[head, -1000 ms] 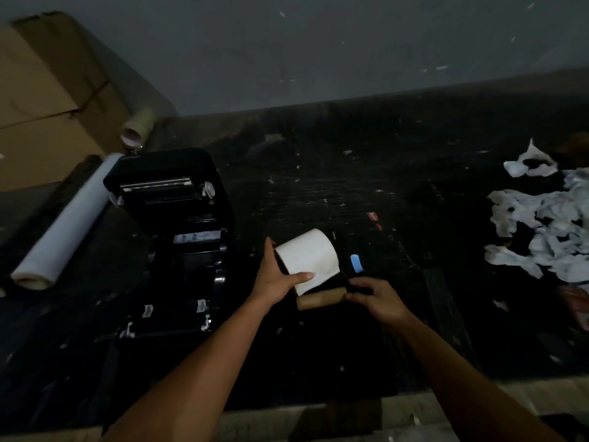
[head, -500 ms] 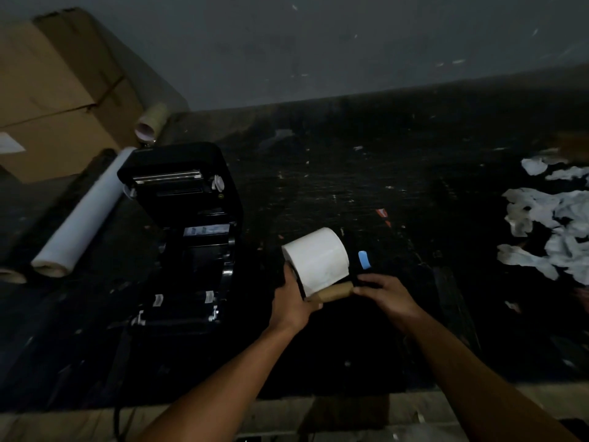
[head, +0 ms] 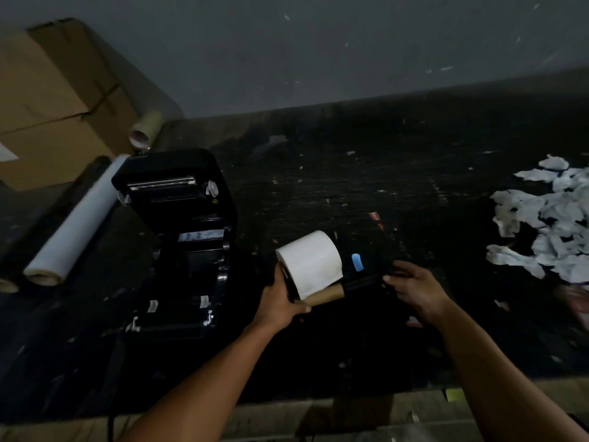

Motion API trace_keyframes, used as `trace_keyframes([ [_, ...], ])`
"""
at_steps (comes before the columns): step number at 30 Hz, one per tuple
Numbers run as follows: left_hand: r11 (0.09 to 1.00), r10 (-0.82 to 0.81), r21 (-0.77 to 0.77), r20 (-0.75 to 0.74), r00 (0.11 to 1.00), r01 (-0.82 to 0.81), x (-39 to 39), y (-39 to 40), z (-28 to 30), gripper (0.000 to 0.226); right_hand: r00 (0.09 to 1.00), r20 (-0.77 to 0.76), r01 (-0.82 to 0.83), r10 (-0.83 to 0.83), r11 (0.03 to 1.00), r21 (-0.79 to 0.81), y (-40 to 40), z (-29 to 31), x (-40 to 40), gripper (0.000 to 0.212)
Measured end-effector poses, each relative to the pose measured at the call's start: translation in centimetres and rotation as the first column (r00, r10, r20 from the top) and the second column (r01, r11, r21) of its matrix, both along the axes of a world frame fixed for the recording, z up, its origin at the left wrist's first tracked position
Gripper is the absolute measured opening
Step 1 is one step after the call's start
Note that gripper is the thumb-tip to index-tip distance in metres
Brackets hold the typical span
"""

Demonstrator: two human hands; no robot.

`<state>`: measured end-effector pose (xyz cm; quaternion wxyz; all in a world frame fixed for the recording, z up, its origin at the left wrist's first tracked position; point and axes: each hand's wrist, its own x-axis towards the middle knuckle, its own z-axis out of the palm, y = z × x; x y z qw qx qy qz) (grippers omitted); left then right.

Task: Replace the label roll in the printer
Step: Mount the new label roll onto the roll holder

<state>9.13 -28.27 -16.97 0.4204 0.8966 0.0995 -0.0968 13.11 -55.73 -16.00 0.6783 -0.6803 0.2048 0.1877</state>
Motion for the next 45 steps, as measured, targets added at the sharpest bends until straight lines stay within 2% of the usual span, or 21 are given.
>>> trace_keyframes([
  [4,0.999,-0.021,0.039,0.005,1.0,0.021,0.0,0.2,0.0,0.127,0.989,0.06,0.137,-0.135,0.99,-0.027,-1.2,0.8,0.7,0.054],
  [7,0.997,-0.067,0.042,-0.02,0.998,0.068,0.1,0.4,0.0,0.131,0.967,0.153,0.218,-0.205,0.973,-0.077,-1.3,1.6,1.3,0.061],
  [10,0.996,-0.086,-0.034,-0.062,0.994,0.084,0.3,0.9,0.3,0.137,0.942,0.254,0.263,-0.218,0.952,-0.158,-0.7,3.2,1.9,0.059],
  [12,0.986,-0.057,-0.161,-0.05,0.997,0.048,0.5,1.1,0.9,0.124,0.931,0.298,0.263,-0.211,0.954,-0.145,-0.2,3.6,2.4,0.057],
  [15,0.913,0.134,-0.39,0.007,0.991,-0.121,1.2,0.5,2.3,0.08,0.927,0.314,0.248,-0.204,0.963,-0.106,1.1,3.6,2.9,0.053],
  [17,0.887,0.208,-0.426,0.028,0.978,-0.177,2.0,-0.4,2.4,0.085,0.931,0.306,0.229,-0.198,0.971,-0.067,1.6,3.3,3.2,0.05],
  [20,0.904,0.247,-0.366,0.03,0.969,-0.219,2.9,-1.4,1.9,0.102,0.941,0.283,0.21,-0.186,0.976,-0.055,1.6,2.5,3.9,0.05],
  [24,0.872,0.278,-0.417,-0.004,0.961,-0.255,4.0,-0.7,2.0,0.089,0.957,0.253,0.163,-0.142,0.984,-0.065,1.1,2.0,4.5,0.051],
  [28,0.882,0.214,-0.427,-0.02,0.977,-0.202,5.1,0.4,2.2,0.082,0.968,0.217,0.137,-0.127,0.99,-0.033,0.5,1.6,4.6,0.058],
  [34,0.92,0.075,-0.384,-0.026,0.997,-0.079,5.8,0.5,2.7,0.084,0.972,0.205,0.122,-0.119,0.993,-0.004,0.4,1.3,4.9,0.057],
  [39,0.924,0.041,-0.377,-0.056,0.998,-0.06,6.0,0.6,3.2,0.092,0.971,0.202,0.129,-0.126,0.992,-0.001,0.6,0.9,4.8,0.051],
  [45,0.924,0.035,-0.38,-0.058,0.998,-0.055,6.2,0.6,3.6,0.087,0.971,0.193,0.14,-0.141,0.99,0.02,0.5,0.5,4.3,0.053],
])
